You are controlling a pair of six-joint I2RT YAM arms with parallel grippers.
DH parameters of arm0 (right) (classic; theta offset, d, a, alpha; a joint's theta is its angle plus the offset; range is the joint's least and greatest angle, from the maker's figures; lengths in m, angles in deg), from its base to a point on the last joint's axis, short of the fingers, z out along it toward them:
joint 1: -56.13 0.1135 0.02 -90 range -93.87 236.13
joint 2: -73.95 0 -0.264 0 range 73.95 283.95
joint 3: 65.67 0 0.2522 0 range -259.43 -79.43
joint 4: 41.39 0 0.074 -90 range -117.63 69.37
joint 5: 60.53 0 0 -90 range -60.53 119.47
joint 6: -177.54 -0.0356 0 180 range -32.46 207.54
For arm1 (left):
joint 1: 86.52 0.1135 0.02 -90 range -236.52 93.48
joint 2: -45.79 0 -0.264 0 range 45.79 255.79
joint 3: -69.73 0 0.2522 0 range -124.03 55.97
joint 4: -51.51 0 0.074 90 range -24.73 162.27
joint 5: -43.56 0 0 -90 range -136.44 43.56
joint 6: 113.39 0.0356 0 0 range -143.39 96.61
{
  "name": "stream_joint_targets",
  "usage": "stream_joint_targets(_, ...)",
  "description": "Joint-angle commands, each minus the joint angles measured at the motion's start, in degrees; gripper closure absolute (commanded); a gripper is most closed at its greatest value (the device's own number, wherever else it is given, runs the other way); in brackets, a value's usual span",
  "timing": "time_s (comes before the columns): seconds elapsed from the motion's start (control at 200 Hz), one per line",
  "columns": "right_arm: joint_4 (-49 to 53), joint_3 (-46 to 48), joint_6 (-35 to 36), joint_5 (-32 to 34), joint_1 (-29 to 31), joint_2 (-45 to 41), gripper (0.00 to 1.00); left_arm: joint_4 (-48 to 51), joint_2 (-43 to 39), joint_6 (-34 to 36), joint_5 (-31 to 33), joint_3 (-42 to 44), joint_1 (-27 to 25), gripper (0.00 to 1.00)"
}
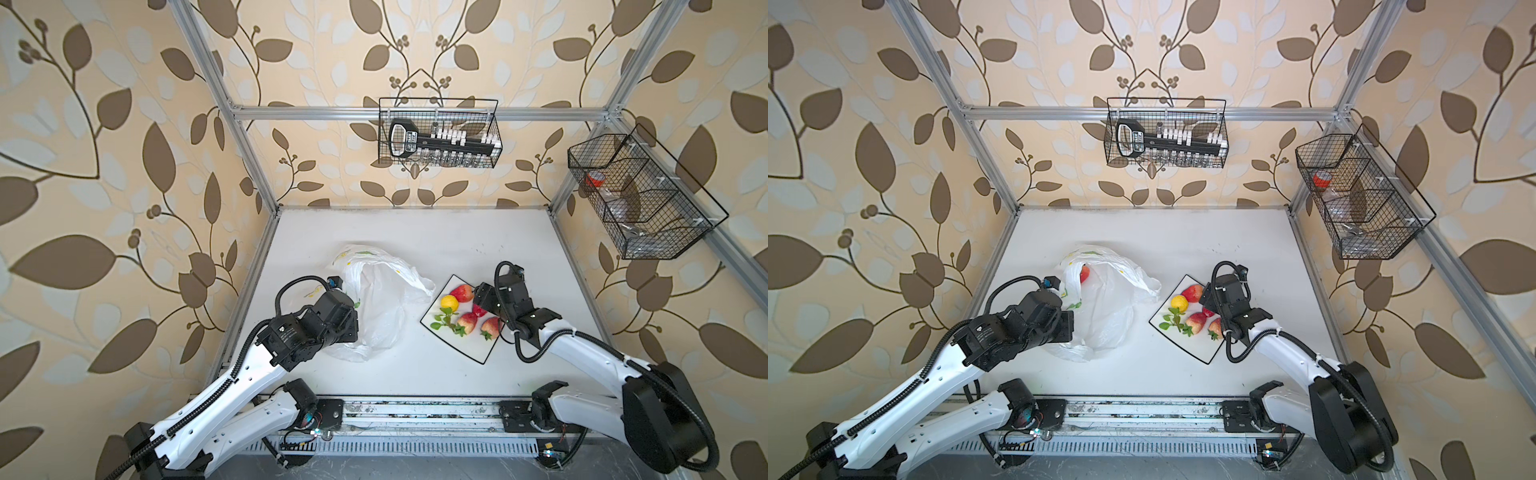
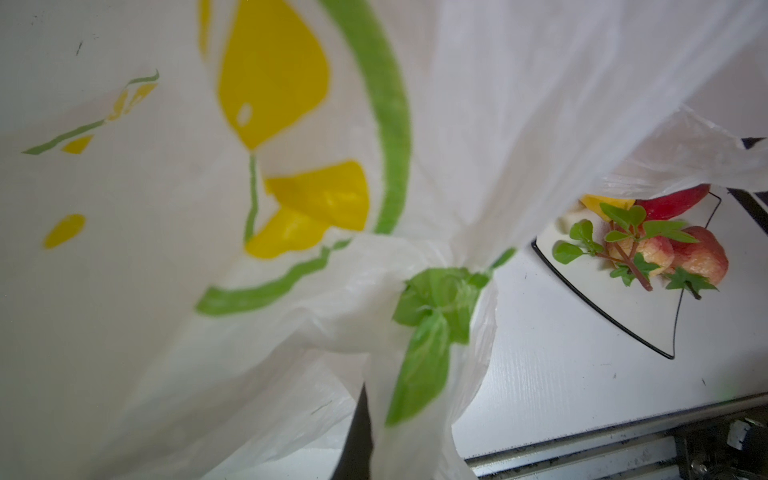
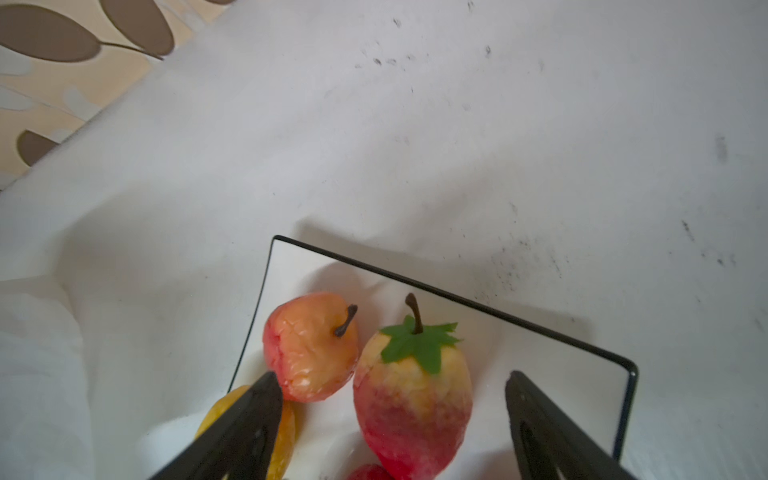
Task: Take the fake fruits out of the plastic bag
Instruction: 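Reach the open right gripper back into the bag mouth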
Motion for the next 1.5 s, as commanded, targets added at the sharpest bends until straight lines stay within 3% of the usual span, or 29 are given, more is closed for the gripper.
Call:
stream_joint_targets(0.0, 2.2, 0.0, 4.2, -1.6, -0.1, -6.4, 0.17, 0.7, 0.9, 2.6, 0.8, -2.9, 0.9, 1.00)
stream_joint_targets(0.155, -2.6, 0.4, 11.3, -10.0, 0.0, -13.1, 0.24, -1.2, 4.5, 5.7, 0.2, -4.7, 2.9, 1.00)
stream_joint_targets(0.255, -8.9, 1.1, 14.1, -20.6, 0.9, -14.9, 0.29, -3.8, 6.1, 8.4, -2.2, -5.1, 4.9, 1.00)
stream_joint_targets(0.295, -12.8, 1.2, 15.8, -28.8, 1.8, -14.8, 0.30, -4.6, 6.8, 9.7, -2.5, -5.4, 5.5, 1.00)
stream_joint_targets(0.335, -15.3, 0.5, 16.6, -34.5, 3.9, -14.2, 0.32, -4.9, 7.8, 11.0, -2.2, -6.1, 6.0, 1.00)
stream_joint_targets(0.395, -16.8, -1.2, 19.7, -37.6, 9.0, -13.4, 0.34, -4.9, 9.5, 12.8, -2.0, -7.9, 6.6, 1.00)
stream_joint_targets(0.555, -18.6, -4.9, 32.0, -26.4, 28.8, -9.3, 0.34, -5.7, 12.7, 17.2, -4.0, -11.1, 7.1, 1.00)
stream_joint_targets(0.735, -25.5, -9.3, 37.1, -17.5, 36.0, 3.0, 0.43, -4.1, 12.4, 21.0, -9.7, -12.3, 7.1, 1.00)
stream_joint_targets(0.935, -29.1, -15.8, 42.3, -10.5, 37.7, 16.9, 0.50, -0.1, 7.5, 23.4, -12.7, -10.4, 7.1, 1.00)
stream_joint_targets(1.15, -32.4, -22.4, 45.6, -5.8, 37.4, 30.1, 0.56, -0.2, 1.1, 22.8, -11.7, -7.7, 7.0, 1.00)
stream_joint_targets(1.495, -23.4, -38.2, 28.3, -16.6, 35.3, 47.3, 0.60, -1.0, 1.4, 18.1, -12.2, -5.8, 7.0, 1.00)
